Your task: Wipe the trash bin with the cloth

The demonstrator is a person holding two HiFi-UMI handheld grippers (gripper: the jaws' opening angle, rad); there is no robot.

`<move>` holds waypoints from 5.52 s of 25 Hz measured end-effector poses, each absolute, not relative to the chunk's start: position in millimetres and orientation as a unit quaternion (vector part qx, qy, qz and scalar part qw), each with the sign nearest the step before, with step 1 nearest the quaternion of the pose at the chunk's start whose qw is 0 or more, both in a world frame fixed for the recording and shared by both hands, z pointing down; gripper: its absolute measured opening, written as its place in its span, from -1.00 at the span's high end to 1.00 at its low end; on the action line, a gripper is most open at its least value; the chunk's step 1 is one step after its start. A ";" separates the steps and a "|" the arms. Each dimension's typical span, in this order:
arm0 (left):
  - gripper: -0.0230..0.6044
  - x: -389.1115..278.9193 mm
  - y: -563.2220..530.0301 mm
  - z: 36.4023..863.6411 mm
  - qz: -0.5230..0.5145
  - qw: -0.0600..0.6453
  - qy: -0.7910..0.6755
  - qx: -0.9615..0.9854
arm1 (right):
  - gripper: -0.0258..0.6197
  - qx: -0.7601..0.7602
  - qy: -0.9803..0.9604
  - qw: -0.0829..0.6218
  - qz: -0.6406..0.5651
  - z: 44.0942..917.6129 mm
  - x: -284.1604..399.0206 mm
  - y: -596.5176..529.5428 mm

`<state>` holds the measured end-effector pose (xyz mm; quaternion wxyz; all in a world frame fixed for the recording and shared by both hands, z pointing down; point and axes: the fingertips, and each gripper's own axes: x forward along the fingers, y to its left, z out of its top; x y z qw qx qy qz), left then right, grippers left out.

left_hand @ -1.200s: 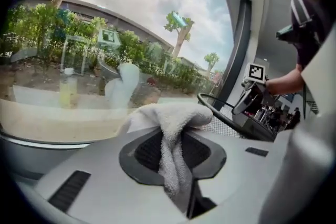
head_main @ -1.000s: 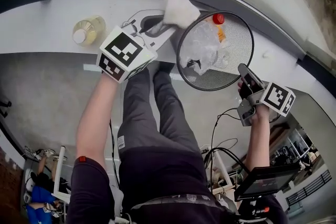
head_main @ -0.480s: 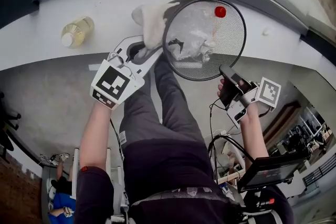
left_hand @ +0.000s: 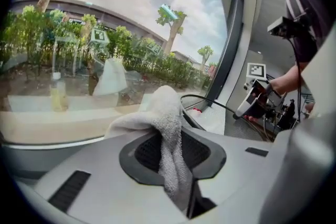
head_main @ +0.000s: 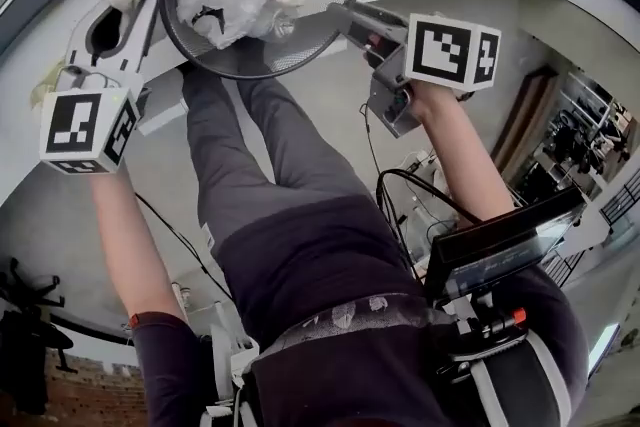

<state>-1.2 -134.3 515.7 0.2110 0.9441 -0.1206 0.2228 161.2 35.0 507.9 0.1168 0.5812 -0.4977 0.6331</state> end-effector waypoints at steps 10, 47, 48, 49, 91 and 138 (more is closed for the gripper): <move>0.72 -34.6 -128.2 499.7 0.231 0.214 -0.103 0.943 | 0.68 0.522 -0.540 0.079 0.655 506.4 140.8 1.7; 0.72 -20.1 -113.6 535.9 0.255 0.183 -0.080 0.946 | 0.79 0.604 -0.537 0.152 0.569 524.1 198.7 -15.5; 0.72 -12.3 -108.8 541.5 0.257 0.186 -0.076 0.945 | 0.79 0.617 -0.509 0.125 0.587 527.5 209.2 -8.9; 0.72 -8.8 -102.7 545.4 0.257 0.191 -0.073 0.944 | 0.77 0.627 -0.480 0.098 0.606 530.0 214.9 -0.5; 0.72 -30.2 -59.3 544.8 0.259 0.203 -0.033 0.944 | 0.78 0.568 -0.333 -0.092 0.747 529.9 150.7 54.8; 0.72 -14.9 -11.3 557.0 0.286 0.264 -0.003 0.921 | 0.54 0.590 -0.430 0.030 0.683 512.0 151.5 64.8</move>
